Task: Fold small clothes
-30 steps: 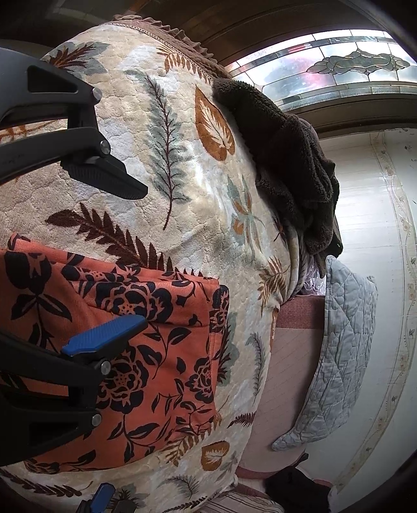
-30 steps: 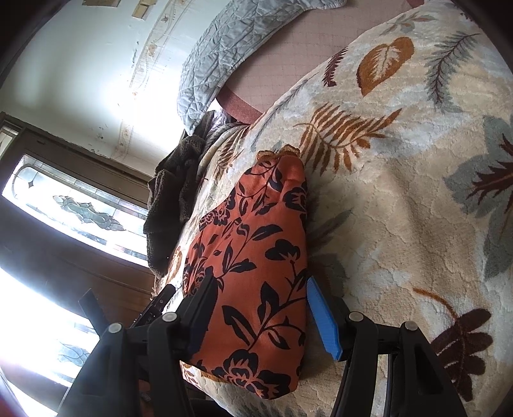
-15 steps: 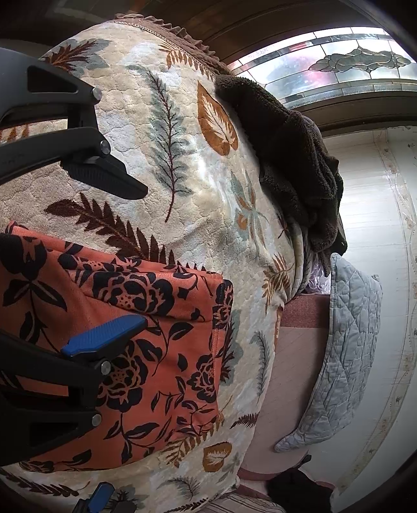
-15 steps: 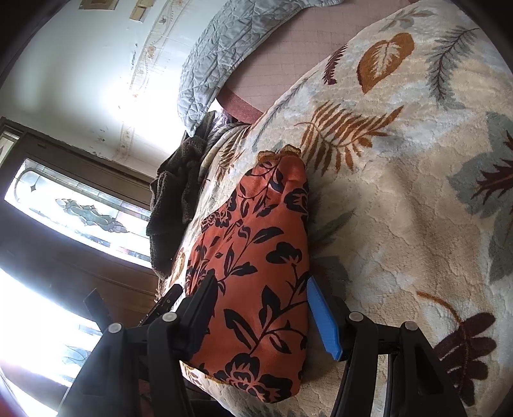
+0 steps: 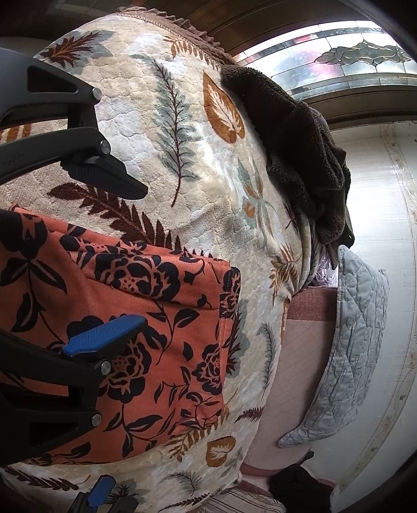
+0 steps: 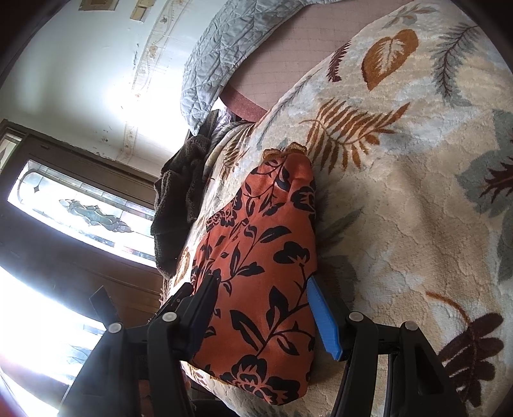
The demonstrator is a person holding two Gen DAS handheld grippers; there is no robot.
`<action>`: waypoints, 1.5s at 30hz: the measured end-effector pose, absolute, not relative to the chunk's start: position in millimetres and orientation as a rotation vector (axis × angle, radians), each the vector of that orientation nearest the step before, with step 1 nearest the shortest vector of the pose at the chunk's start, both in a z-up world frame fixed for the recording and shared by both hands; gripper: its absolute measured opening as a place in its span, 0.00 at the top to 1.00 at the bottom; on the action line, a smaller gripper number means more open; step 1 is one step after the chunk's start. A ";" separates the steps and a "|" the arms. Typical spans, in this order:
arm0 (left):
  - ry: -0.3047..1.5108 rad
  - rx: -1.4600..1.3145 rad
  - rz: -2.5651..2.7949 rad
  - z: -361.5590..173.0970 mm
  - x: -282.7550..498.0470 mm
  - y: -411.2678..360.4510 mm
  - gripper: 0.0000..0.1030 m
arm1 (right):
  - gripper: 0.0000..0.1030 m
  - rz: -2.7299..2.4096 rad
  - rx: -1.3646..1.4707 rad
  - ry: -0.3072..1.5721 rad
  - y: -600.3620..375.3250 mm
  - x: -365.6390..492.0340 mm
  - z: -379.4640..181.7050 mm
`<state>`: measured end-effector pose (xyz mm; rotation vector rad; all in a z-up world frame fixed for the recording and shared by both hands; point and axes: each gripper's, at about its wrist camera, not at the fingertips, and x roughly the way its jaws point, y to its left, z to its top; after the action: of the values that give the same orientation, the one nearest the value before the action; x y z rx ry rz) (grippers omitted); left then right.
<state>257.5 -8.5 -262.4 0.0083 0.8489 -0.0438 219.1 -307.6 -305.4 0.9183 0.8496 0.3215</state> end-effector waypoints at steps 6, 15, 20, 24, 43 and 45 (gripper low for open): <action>1.002 -0.187 -0.278 -268.3 266.2 -2.9 0.27 | 0.39 0.319 0.926 0.875 -305.5 227.6 -312.1; 1.152 -0.476 -0.402 -270.0 287.8 33.6 0.26 | 0.38 0.323 0.962 0.876 -309.7 232.6 -315.7; 1.187 -0.496 -0.403 -285.0 292.0 38.2 0.26 | 0.37 0.317 0.960 0.900 -304.8 236.0 -319.3; 1.244 -0.548 -0.432 -304.7 297.1 40.3 0.26 | 0.37 0.312 0.988 0.931 -304.3 240.3 -328.0; 1.267 -0.723 -0.445 -322.9 310.5 79.0 0.26 | 0.35 0.337 1.051 1.018 -282.3 268.4 -361.8; 1.280 -0.688 -0.450 -324.1 311.9 71.6 0.24 | 0.35 0.337 1.038 1.012 -279.1 270.6 -360.6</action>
<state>311.9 71.6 -324.1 -0.6881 1.2802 -0.4498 270.6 -279.1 -360.6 1.0383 1.0115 0.3370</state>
